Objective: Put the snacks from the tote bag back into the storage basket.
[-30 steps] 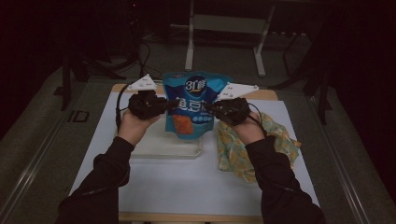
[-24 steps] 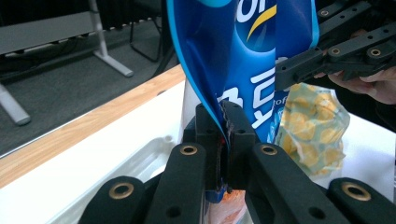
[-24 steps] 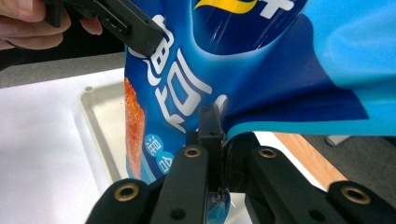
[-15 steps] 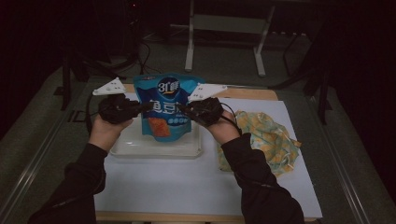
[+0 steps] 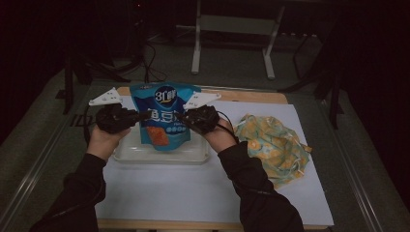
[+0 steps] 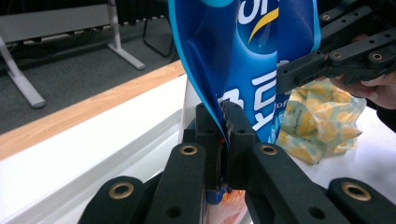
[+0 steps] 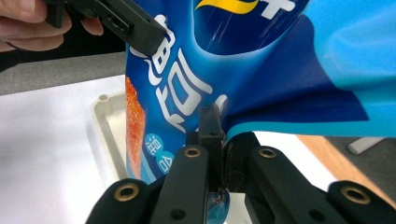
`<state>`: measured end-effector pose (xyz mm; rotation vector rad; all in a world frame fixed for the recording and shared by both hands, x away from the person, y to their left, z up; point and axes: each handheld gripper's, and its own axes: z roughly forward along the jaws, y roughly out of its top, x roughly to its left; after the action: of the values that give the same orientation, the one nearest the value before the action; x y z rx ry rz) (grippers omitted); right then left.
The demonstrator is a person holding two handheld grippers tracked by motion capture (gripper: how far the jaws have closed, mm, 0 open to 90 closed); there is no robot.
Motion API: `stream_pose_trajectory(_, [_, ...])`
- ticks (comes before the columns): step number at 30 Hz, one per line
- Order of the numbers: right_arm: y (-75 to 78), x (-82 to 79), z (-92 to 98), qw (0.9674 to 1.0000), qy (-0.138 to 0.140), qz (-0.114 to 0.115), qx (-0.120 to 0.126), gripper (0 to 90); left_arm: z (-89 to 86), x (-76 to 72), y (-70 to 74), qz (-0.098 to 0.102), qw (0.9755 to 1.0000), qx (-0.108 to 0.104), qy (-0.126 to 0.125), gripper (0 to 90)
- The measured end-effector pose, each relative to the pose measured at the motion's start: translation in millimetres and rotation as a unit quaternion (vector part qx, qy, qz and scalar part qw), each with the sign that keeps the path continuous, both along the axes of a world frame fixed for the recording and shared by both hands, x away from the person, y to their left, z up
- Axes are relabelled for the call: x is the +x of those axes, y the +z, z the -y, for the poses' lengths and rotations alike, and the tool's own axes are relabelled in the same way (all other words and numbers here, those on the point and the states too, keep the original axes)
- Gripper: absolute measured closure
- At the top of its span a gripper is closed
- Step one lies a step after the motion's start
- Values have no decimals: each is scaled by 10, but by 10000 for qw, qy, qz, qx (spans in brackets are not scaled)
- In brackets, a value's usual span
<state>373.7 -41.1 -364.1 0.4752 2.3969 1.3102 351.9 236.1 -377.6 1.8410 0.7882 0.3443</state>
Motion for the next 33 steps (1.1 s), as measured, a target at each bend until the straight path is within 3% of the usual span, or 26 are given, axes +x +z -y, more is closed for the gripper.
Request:
stream_pose_trajectory(5, [-177,40,-42,9999,-58,-82,8,887,-40,60,-159,-103,9999,-49,-1,881])
stream_pose_trajectory(9, [-262,50,-82,9999,-79,-114,-60,886,-70,81,-267,-75,10000,-55,-18,881])
stream_pose_trajectory(14, [-329,69,-119,9998,-138,-90,-127,886,-106,125,-374,-99,9997,-210,-8,880])
stream_pose_trajectory(26, [-507,141,-132,9994,-130,-251,-211,886,-95,162,-560,-209,9997,-131,-11,879])
stream_pose_trajectory(33, [-579,103,-123,9996,-87,-221,-182,885,-146,133,-676,-235,9991,-334,-93,876])
